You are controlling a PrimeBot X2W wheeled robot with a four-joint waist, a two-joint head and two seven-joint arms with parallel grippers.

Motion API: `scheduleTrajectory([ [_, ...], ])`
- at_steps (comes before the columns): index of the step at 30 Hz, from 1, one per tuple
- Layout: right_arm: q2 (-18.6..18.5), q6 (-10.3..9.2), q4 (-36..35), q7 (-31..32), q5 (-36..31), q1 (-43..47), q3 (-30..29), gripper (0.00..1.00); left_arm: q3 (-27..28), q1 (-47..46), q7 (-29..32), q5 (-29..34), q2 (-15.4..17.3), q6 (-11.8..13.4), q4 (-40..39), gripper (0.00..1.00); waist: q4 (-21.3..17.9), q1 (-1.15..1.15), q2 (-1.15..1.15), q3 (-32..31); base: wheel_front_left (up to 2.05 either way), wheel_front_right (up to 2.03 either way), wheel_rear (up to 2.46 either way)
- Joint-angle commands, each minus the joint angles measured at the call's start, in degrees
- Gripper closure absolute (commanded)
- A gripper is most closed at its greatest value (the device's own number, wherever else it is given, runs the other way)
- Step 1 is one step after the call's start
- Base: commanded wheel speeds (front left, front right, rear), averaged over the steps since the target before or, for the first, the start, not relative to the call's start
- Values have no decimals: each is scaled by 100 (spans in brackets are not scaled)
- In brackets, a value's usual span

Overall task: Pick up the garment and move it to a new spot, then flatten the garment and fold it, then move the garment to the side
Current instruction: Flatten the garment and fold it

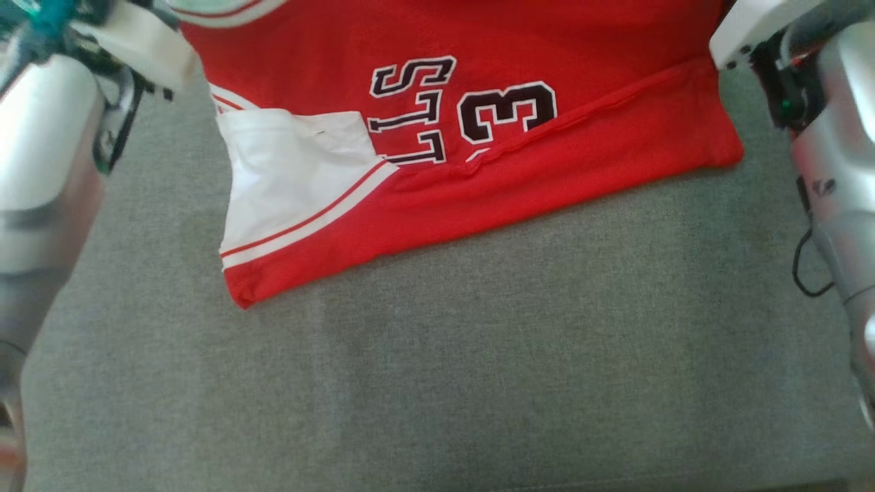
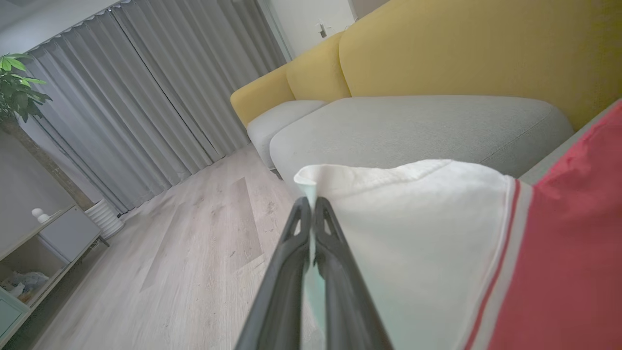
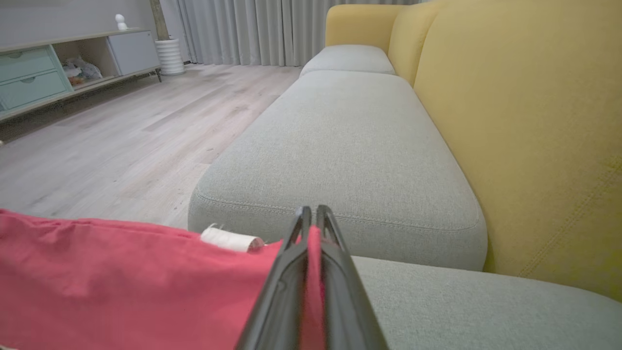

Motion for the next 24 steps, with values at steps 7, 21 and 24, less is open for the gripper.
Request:
scheduleTrajectory([
  [7, -432, -4, -31, -59, 478, 588, 756, 100, -185, 414, -169, 182, 438, -214, -195, 100, 206, 0, 0, -428, 0, 0, 0],
  [21, -1317, -4, -154, 340, 1140, 1388, 2093, 100, -816, 1962, 1003, -264, 1295, -671, -2005, 100, 402, 0, 0, -935, 0, 0, 0],
  [24, -1444, -4, -249, 516, 1249, 1488, 2478, 100, -947, 2227, 1375, -437, 1518, -751, -2440, 100, 404, 0, 0, -981, 0, 0, 0],
])
